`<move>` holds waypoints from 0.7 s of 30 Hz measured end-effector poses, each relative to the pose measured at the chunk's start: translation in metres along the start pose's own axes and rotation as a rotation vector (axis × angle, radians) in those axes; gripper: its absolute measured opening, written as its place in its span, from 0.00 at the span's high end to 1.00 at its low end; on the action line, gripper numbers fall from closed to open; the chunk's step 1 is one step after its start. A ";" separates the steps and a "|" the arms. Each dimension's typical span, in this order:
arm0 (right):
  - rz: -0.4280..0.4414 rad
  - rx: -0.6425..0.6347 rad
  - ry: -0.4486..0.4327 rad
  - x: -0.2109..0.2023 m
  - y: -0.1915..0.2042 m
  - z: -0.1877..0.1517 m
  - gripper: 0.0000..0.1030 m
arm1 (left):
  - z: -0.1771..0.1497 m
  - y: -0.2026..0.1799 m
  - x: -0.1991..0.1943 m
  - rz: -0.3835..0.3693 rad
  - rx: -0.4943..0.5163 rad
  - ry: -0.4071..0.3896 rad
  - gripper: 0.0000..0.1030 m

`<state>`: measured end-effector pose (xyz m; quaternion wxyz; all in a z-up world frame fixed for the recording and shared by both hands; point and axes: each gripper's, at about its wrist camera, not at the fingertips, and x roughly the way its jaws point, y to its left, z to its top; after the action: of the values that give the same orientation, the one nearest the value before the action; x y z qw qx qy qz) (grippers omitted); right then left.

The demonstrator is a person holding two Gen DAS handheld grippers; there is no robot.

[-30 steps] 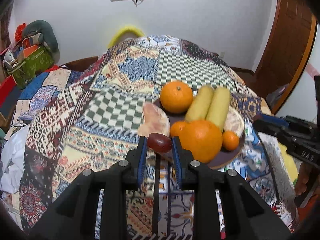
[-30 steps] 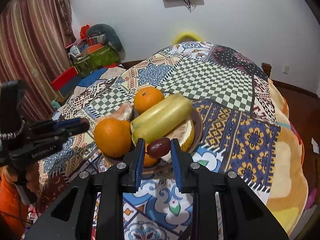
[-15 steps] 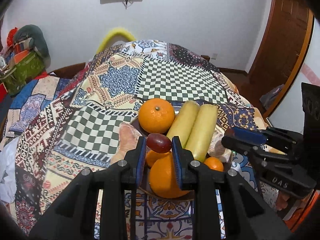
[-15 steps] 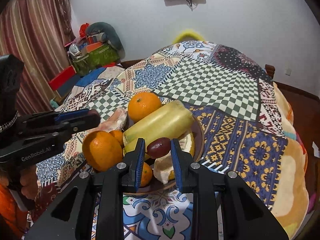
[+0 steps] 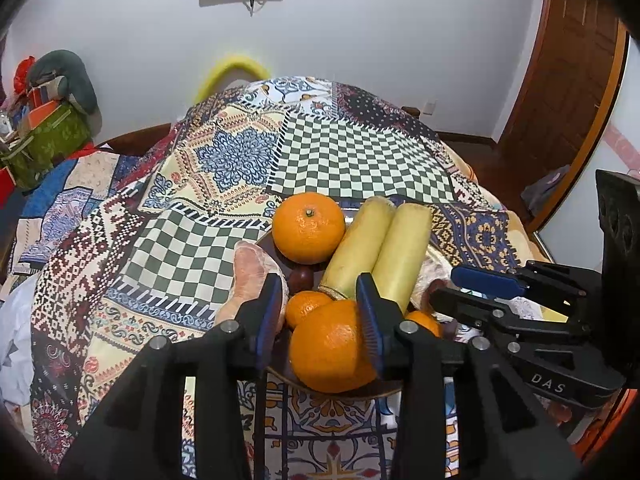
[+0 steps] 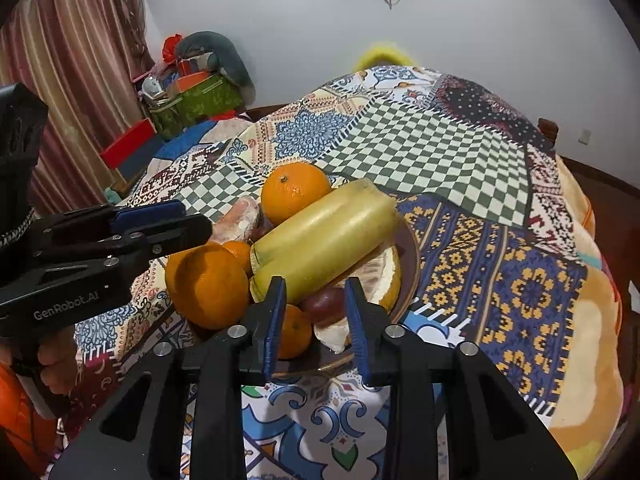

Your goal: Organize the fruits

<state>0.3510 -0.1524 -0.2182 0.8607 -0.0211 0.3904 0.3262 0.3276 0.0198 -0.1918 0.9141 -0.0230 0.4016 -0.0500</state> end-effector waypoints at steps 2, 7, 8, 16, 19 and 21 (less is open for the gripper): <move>-0.006 -0.006 -0.013 -0.007 0.002 0.002 0.70 | 0.000 -0.001 -0.012 0.000 -0.004 -0.022 0.63; -0.026 -0.009 -0.081 -0.039 0.010 0.007 0.70 | 0.004 -0.004 -0.054 0.015 -0.015 -0.095 0.63; -0.027 -0.010 -0.096 -0.046 0.012 0.009 0.70 | 0.005 -0.004 -0.061 0.016 -0.017 -0.108 0.63; -0.058 -0.032 -0.290 -0.136 0.036 0.019 0.70 | 0.003 -0.019 -0.159 0.025 -0.026 -0.298 0.63; -0.073 -0.050 -0.376 -0.175 0.052 0.018 0.68 | -0.002 -0.027 -0.195 0.037 -0.020 -0.366 0.63; -0.077 -0.060 -0.421 -0.196 0.061 0.015 0.67 | -0.006 -0.032 -0.217 0.040 -0.014 -0.409 0.63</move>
<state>0.2311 -0.2066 -0.0602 0.9340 0.0068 0.1910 0.3018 0.1747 0.0119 -0.0346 0.9773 -0.0309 0.2084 -0.0234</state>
